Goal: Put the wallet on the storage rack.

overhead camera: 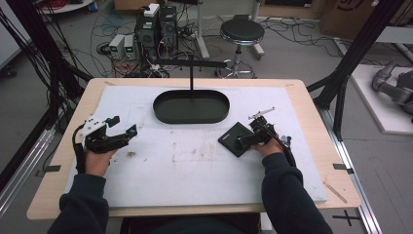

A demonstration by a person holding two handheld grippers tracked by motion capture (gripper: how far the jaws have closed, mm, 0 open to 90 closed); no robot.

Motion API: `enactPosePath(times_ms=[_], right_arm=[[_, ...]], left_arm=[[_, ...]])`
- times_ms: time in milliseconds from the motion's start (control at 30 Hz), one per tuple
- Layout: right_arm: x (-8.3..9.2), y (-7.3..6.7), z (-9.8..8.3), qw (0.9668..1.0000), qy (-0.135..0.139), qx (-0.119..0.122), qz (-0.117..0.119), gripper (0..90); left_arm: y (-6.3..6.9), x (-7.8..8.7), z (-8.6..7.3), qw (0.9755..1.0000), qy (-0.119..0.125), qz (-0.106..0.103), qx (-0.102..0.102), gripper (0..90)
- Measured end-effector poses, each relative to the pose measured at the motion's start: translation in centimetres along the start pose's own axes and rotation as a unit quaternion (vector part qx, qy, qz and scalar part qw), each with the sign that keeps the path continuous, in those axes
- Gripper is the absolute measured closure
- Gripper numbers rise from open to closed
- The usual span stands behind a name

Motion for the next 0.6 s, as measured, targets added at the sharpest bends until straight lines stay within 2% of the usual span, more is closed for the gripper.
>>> enactPosePath(times_ms=[67,200,467,500,533,600], right_arm=[[-0.15,0.1,-0.21,0.9996,-0.008,-0.021,0.017,21.5],[-0.13,-0.03,-0.21,0.9993,-0.008,-0.021,0.029,25.8],[-0.02,0.01,-0.25,0.999,-0.009,-0.024,0.036,31.0],[0.08,0.01,-0.27,0.999,-0.011,-0.024,0.035,33.0],[0.24,0.19,-0.28,0.9992,-0.009,-0.021,0.033,38.9],[0.35,0.27,-0.32,0.9992,-0.01,-0.021,0.033,41.4]], left_arm=[[0.05,0.03,-0.01,1.0,-0.002,0.0,-0.001,21.0],[0.13,0.03,-0.02,1.0,-0.003,-0.001,-0.003,21.2],[0.11,-0.03,-0.09,1.0,-0.005,-0.003,0.0,21.3],[0.12,-0.04,-0.09,1.0,-0.004,-0.002,0.001,21.4],[0.11,-0.03,-0.09,1.0,-0.005,-0.002,0.0,21.4],[0.11,-0.03,-0.1,1.0,-0.006,-0.002,0.0,21.5]])
Point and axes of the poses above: each handheld gripper's, and its own axes: x roughly backward along the jaws, z roughly out of its top, y roughly to its right, the point moved 8 cm from there along -x, roughly forward along the jaws, and after that the axes turned 9 degrees about -z, right-handed, at the moved point
